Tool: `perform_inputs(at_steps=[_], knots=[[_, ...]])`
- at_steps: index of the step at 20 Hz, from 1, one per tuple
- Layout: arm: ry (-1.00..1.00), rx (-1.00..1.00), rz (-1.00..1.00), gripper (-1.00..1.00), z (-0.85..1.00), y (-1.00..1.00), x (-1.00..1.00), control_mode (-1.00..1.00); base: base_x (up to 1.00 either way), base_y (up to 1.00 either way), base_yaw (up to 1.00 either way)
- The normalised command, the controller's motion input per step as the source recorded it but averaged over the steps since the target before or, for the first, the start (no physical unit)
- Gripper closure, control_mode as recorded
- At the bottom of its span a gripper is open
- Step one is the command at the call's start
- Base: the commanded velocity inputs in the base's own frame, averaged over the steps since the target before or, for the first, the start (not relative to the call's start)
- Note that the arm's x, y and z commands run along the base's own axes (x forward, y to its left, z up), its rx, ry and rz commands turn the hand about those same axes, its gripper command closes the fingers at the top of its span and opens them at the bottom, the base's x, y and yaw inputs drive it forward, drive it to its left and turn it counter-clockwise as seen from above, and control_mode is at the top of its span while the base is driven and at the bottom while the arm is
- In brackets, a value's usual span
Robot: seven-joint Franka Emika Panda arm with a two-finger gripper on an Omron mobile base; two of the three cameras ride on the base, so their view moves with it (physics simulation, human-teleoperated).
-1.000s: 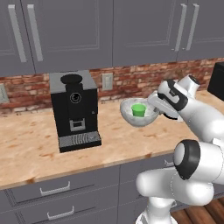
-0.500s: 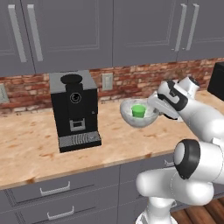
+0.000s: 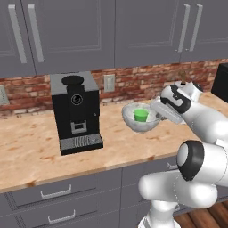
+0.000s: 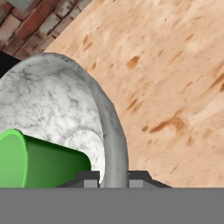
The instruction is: Place the cup inside the bowl on the dining table and move the bowl to any counter.
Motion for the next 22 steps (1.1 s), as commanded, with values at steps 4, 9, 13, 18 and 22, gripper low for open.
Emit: perform_inputs(at_steps=[4, 9, 13, 18, 22], knots=[[0.0, 0.0, 0.0, 1.0, -0.08, 0.0, 0.0, -1.0, 0.0, 0.0, 0.0], [0.02, 0.0, 0.0, 1.0, -0.04, 0.02, 0.0, -1.0, 0.0, 0.0, 0.0], [0.0, -0.01, 0.01, 1.0, -0.21, 0.14, 0.0, -1.0, 0.0, 0.0, 0.0], [0.0, -0.02, 0.02, 1.0, -0.21, 0.17, 0.0, -1.0, 0.0, 0.0, 0.0], [-0.04, 0.0, 0.02, 1.0, -0.26, 0.09, 0.02, -1.0, 0.0, 0.0, 0.0]])
